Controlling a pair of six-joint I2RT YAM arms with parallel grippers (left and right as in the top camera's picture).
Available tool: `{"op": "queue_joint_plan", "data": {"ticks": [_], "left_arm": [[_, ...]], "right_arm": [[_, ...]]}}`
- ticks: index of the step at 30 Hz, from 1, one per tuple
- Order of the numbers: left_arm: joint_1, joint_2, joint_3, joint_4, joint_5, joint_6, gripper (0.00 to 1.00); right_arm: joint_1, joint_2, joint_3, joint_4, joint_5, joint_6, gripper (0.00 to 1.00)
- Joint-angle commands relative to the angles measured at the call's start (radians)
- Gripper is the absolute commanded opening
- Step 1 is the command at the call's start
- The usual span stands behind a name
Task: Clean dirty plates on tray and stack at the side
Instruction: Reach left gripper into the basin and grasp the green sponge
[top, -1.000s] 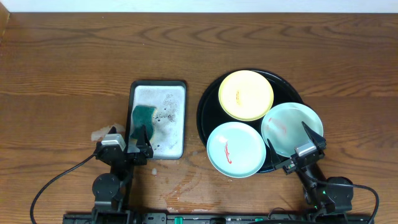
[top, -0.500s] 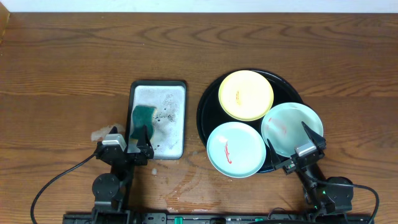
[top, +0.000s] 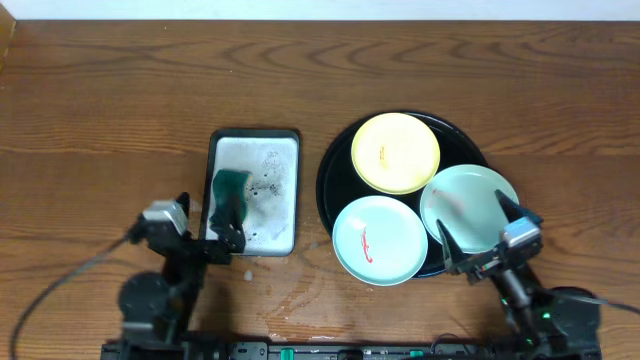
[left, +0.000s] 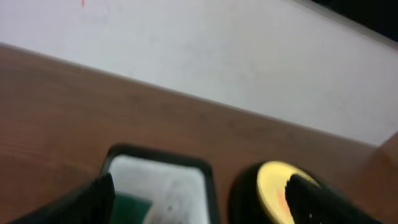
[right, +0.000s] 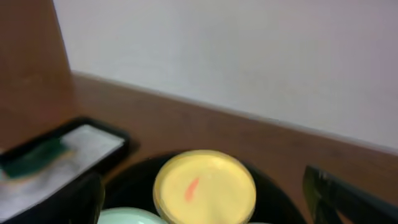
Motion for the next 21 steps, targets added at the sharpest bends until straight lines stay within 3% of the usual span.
{"op": "queue_joint_plan", "data": {"ticks": [1,9,14,21], "left_arm": [[0.004,0.219,0.273,-0.176,0.019,-0.016,0.88],[0.004,0.635,0.686,-0.55,0.061,-0.014,0.88],[0.004,0.765,0.746,-0.616,0.079,-0.028,0.88],[0.004,0.884,0.732,-0.708,0.06,-0.027,0.88]], "right_arm": [[0.007,0.177,0.227,-0.153,-0.001,0.019,0.99],[0.007,0.658,0.699,-0.584,0.025,0.054,0.99],[0.007,0.943,0.923,-0.808,-0.068,0.072,0.99],[0.007,1.097,0.938,-0.807,-0.223,0.072,0.99]]}}
